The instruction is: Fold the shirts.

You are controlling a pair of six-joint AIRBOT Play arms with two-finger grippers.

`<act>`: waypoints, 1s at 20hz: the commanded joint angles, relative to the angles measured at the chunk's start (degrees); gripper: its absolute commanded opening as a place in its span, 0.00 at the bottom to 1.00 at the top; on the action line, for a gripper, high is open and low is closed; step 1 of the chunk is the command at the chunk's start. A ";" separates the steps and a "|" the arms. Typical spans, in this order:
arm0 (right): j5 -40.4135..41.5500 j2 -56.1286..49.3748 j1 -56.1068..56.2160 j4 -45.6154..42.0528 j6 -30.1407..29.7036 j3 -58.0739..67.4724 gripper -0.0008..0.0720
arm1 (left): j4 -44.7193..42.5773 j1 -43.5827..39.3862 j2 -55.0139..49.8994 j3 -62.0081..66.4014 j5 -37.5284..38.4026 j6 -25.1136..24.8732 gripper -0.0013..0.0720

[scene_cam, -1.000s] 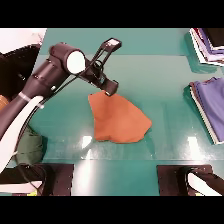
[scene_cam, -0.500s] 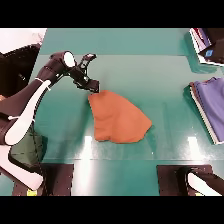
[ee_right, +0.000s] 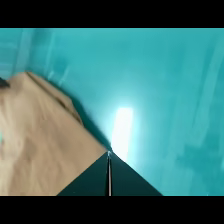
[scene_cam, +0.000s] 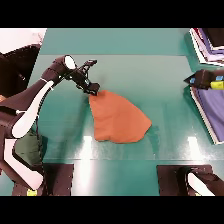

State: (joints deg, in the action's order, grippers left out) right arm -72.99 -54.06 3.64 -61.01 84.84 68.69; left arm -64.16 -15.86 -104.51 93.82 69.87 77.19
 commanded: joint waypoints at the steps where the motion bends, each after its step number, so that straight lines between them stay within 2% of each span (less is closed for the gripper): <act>1: -0.07 0.90 -0.02 -0.02 1.99 -7.63 0.04 | -0.81 0.52 0.79 0.90 1.64 0.74 0.05; 3: -0.57 0.92 -0.02 0.07 4.20 -12.85 0.07 | -3.37 1.49 3.56 1.73 1.97 0.94 0.05; 5: -0.13 0.81 0.33 1.86 4.61 -19.21 0.60 | -4.90 2.75 7.43 1.77 1.75 0.90 0.05; 6: 0.85 -0.02 0.50 4.94 4.57 -22.64 0.63 | -4.87 3.43 9.05 1.77 1.70 0.81 0.05; 9: 7.76 -5.73 5.09 12.68 2.29 -30.38 0.63 | -4.90 3.76 11.54 1.75 1.95 0.76 0.05; 12: 18.45 -14.14 13.00 22.75 -4.07 -31.54 0.63 | -4.85 3.76 11.54 1.75 3.08 0.79 0.05; 17: 21.99 -28.17 20.09 23.43 -4.63 -21.22 0.61 | -4.90 3.76 11.56 1.75 4.83 0.81 0.05; 18: 22.32 -29.86 20.52 23.15 -4.79 -19.17 0.50 | -4.87 3.76 11.74 1.75 4.76 0.92 0.05; 20: 22.16 -31.71 21.07 20.15 -5.05 -15.30 0.16 | -5.57 3.76 13.07 1.77 4.13 1.62 0.05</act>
State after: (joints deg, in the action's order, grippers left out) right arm -52.42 -81.30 22.74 -39.33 80.66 48.45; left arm -69.08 -12.12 -92.53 95.53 74.17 78.15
